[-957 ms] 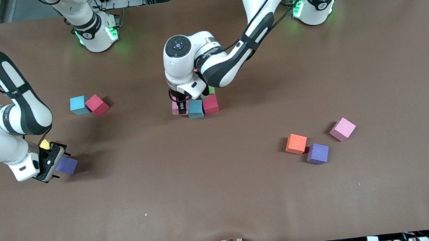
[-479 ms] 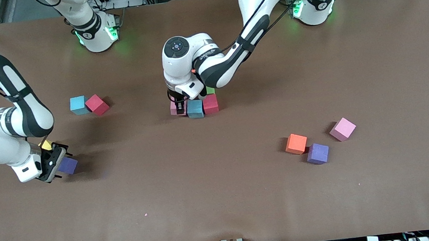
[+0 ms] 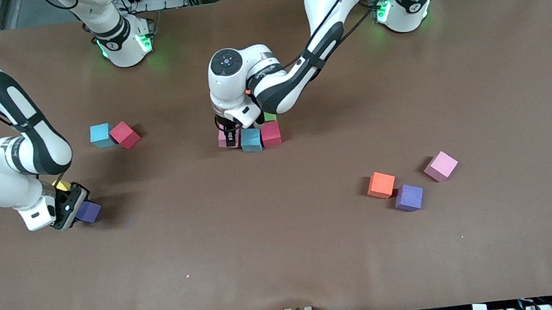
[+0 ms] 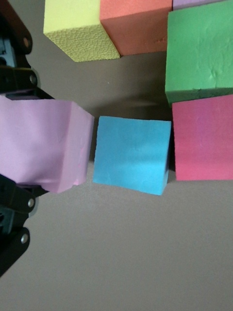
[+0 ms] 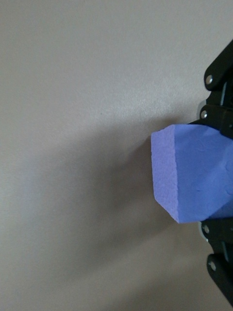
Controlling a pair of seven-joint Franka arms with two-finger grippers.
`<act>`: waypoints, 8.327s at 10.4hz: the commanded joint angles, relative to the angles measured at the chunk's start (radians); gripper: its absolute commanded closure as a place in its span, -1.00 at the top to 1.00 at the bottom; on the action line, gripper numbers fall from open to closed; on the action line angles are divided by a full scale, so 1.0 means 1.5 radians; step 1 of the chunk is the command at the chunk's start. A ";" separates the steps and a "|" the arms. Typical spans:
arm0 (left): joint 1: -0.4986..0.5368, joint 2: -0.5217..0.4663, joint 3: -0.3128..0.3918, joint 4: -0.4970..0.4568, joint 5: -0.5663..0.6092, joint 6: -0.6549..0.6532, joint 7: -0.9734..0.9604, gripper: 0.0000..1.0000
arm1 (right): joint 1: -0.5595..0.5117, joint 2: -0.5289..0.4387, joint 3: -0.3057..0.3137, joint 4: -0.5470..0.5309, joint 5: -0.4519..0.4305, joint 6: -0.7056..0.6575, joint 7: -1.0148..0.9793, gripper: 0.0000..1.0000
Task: Form number 2 with 11 blocks
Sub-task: 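Carry pink to the middle with the left gripper while the right gripper grasps purple, then place pink beside cyan with the left gripper while the right gripper carries purple, then place purple below pink with the right gripper while the left gripper grasps orange, then grasp the yellow cube with the right gripper while the left gripper holds orange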
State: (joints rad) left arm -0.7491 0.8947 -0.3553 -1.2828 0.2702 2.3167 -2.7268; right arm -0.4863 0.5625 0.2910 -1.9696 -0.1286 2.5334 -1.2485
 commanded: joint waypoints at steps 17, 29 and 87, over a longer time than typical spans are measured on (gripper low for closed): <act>-0.058 0.044 0.059 0.018 -0.011 0.028 -0.045 0.26 | 0.268 -0.139 0.005 -0.015 0.088 -0.022 0.595 -0.59; 0.012 -0.087 0.049 -0.020 -0.013 -0.075 -0.028 1.00 | 0.294 -0.169 0.008 -0.067 0.088 -0.069 0.906 -0.54; 0.563 -0.112 -0.080 -0.308 0.067 0.046 0.635 1.00 | 0.220 -0.318 -0.041 -0.117 -0.058 -0.219 0.650 1.00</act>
State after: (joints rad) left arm 0.0974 0.7275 -0.4766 -1.7459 0.3406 2.3776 -1.7507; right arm -0.0594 0.1297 0.2127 -2.0965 -0.2119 2.1778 -0.1124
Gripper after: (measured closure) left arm 0.000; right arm 0.000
